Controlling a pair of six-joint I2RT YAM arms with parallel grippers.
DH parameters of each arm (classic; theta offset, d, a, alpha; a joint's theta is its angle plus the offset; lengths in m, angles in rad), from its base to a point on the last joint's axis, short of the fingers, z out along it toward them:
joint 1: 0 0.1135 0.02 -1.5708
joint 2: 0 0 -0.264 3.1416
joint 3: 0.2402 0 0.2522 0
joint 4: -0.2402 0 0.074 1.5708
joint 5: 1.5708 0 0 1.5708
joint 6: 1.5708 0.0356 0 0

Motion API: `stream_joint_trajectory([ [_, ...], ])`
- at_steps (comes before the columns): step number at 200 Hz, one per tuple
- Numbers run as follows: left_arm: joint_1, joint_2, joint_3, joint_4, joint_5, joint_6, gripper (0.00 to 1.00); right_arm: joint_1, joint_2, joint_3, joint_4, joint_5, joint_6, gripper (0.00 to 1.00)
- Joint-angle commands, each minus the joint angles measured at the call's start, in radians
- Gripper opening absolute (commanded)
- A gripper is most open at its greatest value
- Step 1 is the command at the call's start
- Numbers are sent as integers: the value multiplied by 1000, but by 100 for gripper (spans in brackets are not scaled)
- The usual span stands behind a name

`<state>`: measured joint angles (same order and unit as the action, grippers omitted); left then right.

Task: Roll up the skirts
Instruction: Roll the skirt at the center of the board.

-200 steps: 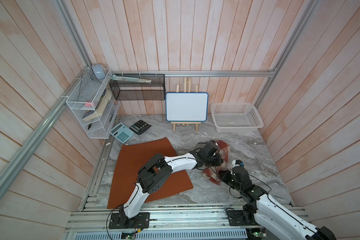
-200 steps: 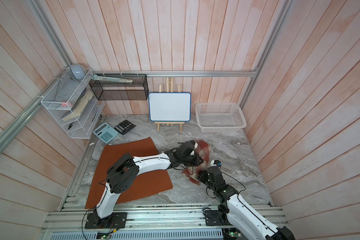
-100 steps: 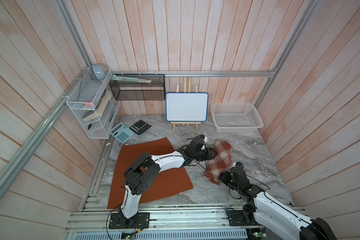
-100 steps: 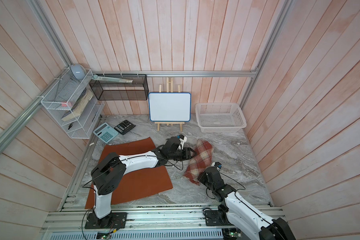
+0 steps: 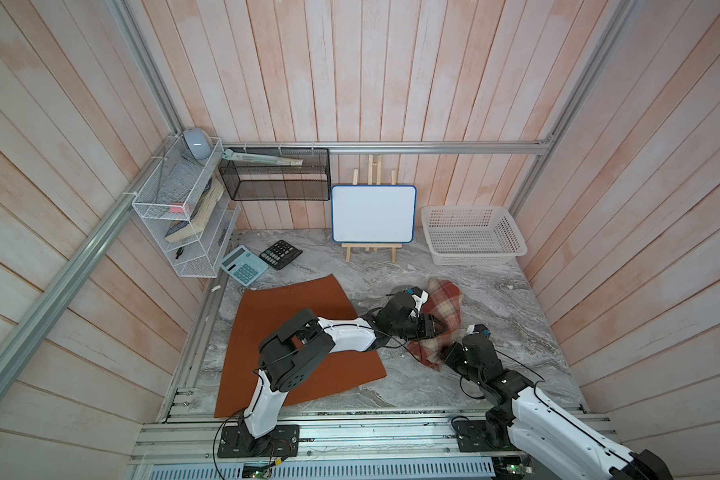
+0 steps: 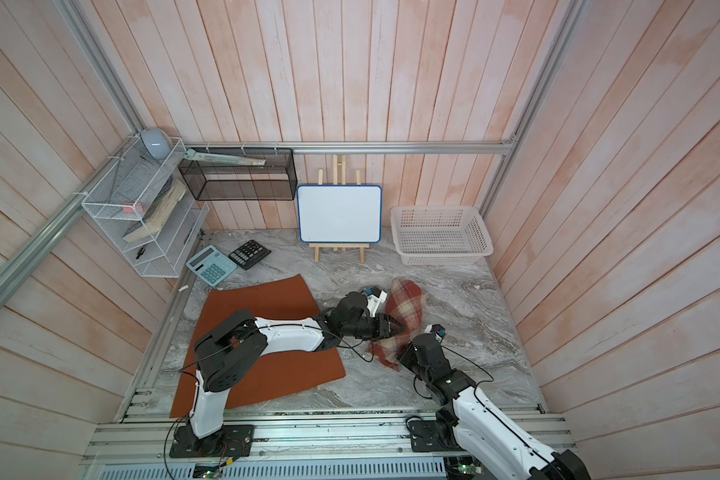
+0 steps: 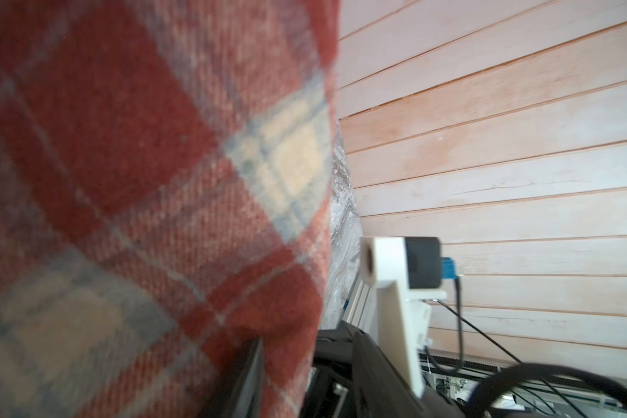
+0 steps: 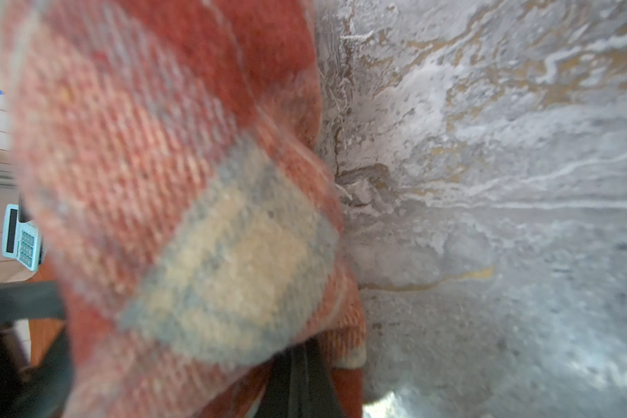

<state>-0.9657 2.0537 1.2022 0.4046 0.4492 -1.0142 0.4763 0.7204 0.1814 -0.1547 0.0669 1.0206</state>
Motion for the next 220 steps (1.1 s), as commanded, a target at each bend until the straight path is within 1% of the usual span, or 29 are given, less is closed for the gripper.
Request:
stream_joint_trajectory([
  [1,-6,42,-43,69,-10,-41,39,4,-59,73,-136,28,-4,0],
  [15,0,60,-59,111,-12,-60,36,3,-99,118,-199,54,-13,0],
  [35,2,86,-39,121,3,-64,35,3,-133,182,-263,100,-31,0],
  [57,2,96,-31,126,18,-63,35,-5,-118,233,-227,152,-73,0],
  [64,2,95,-33,118,18,-62,35,-21,-88,257,-211,151,-91,0],
  [92,2,89,-35,89,22,-42,35,-100,73,301,-51,65,-183,0],
  [95,32,89,-35,88,24,-41,35,-116,96,307,-37,55,-197,0],
  [113,43,91,-51,95,34,-49,35,-219,239,342,77,-71,-269,0],
  [128,51,91,-58,96,45,-52,35,-238,342,376,159,-131,-311,0],
  [163,54,102,-60,87,61,-41,35,-251,512,419,229,-149,-353,0],
  [196,62,97,-96,109,72,-49,35,-294,647,409,237,-132,-329,0],
  [208,64,90,-108,109,77,-45,35,-312,682,390,264,-113,-313,0],
  [220,66,83,-117,102,81,-39,35,-329,722,379,298,-126,-299,0],
])
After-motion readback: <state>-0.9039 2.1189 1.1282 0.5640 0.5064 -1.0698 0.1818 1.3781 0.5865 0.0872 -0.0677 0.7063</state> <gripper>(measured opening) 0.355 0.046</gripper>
